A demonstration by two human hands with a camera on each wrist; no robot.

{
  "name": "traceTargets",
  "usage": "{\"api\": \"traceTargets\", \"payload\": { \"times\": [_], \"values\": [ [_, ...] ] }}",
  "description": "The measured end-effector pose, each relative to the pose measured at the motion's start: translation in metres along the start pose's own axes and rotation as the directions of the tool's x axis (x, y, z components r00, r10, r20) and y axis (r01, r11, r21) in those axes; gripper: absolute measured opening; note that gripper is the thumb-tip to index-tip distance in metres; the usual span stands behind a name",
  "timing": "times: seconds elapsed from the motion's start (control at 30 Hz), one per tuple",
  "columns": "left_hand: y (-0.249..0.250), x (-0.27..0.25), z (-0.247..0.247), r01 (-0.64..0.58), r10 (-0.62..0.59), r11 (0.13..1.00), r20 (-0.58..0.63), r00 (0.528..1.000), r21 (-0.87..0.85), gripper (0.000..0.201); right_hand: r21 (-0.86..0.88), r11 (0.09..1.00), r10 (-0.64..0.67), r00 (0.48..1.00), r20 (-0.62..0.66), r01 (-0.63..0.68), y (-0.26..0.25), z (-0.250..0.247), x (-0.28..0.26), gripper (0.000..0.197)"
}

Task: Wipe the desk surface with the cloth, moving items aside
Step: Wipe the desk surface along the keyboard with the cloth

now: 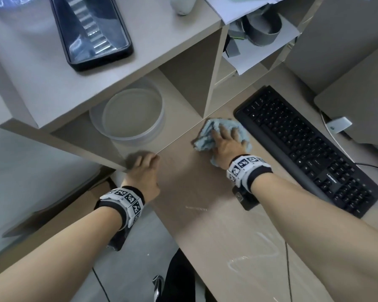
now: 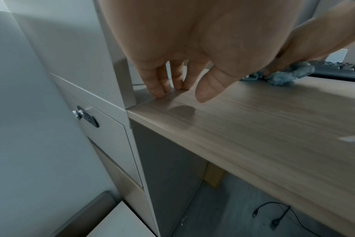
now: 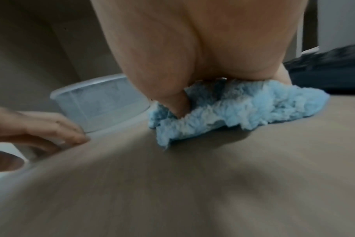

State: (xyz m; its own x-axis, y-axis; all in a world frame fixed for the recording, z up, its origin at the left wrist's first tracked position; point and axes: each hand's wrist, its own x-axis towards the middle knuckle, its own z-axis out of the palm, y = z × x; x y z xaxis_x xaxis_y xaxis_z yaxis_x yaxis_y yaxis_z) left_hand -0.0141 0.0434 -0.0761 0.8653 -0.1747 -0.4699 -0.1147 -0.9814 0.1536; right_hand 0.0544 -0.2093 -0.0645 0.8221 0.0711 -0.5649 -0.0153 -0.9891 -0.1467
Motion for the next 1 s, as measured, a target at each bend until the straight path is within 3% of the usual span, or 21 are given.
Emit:
{"api": "traceTargets", "payload": {
  "times": [0.1, 0.2, 0.37, 0.47, 0.53, 0.63, 0.7, 0.77, 0.83, 0.9, 1.0],
  "values": [
    [-0.001, -0.001, -0.001, -0.015, 0.015, 1.0, -0.01, 1.0, -0.022, 0.081, -0.072, 0.977, -0.198, 0.978, 0.062, 0.202, -0.034, 0.022, -0.018, 0.094],
    [-0.004, -0.003, -0.002, -0.035, 0.034, 0.999, -0.013, 0.999, -0.032, 0.079, -0.061, 0.948, -0.306, 0.947, 0.098, 0.313, -0.027, 0.041, -0.042, 0.084],
    [-0.009, -0.012, -0.003, -0.063, 0.054, 0.986, -0.06, 0.997, -0.153, 0.068, -0.067, 0.986, -0.146, 0.987, 0.06, 0.15, 0.023, 0.02, -0.038, 0.083],
    [-0.018, -0.027, 0.005, -0.048, 0.016, 0.967, -0.127, 0.992, -0.25, 0.059, 0.004, 0.998, -0.066, 0.997, 0.042, 0.066, 0.001, 0.013, -0.027, 0.083],
    [-0.025, -0.039, 0.011, -0.023, -0.023, 0.957, -0.157, 0.987, -0.289, 0.057, -0.023, 0.996, -0.079, 0.995, 0.055, 0.081, -0.03, 0.019, -0.024, 0.08],
    [-0.041, -0.054, 0.016, 0.03, -0.062, 0.972, -0.135, 0.989, -0.234, 0.061, -0.105, 0.963, -0.233, 0.964, 0.126, 0.247, -0.082, 0.043, -0.036, 0.082],
    [-0.05, -0.059, 0.016, 0.053, -0.077, 0.98, -0.12, 0.99, -0.193, 0.063, -0.146, 0.912, -0.354, 0.916, 0.188, 0.382, -0.11, 0.057, -0.055, 0.082],
    [-0.053, -0.06, 0.015, 0.053, -0.08, 0.976, -0.12, 0.99, -0.209, 0.064, -0.18, 0.852, -0.439, 0.858, 0.265, 0.492, -0.122, 0.069, -0.071, 0.076],
    [-0.053, -0.06, 0.014, 0.044, -0.079, 0.968, -0.131, 0.988, -0.247, 0.063, -0.206, 0.817, -0.478, 0.832, 0.282, 0.539, -0.111, 0.074, -0.076, 0.075],
    [-0.052, -0.062, 0.012, 0.038, -0.08, 0.958, -0.138, 0.987, -0.284, 0.065, -0.212, 0.832, -0.458, 0.85, 0.259, 0.513, -0.087, 0.07, -0.072, 0.075],
    [-0.051, -0.067, 0.006, 0.05, -0.089, 0.941, -0.102, 0.991, -0.336, 0.064, -0.181, 0.906, -0.356, 0.92, 0.166, 0.383, -0.066, 0.057, -0.061, 0.076]
  ]
}}
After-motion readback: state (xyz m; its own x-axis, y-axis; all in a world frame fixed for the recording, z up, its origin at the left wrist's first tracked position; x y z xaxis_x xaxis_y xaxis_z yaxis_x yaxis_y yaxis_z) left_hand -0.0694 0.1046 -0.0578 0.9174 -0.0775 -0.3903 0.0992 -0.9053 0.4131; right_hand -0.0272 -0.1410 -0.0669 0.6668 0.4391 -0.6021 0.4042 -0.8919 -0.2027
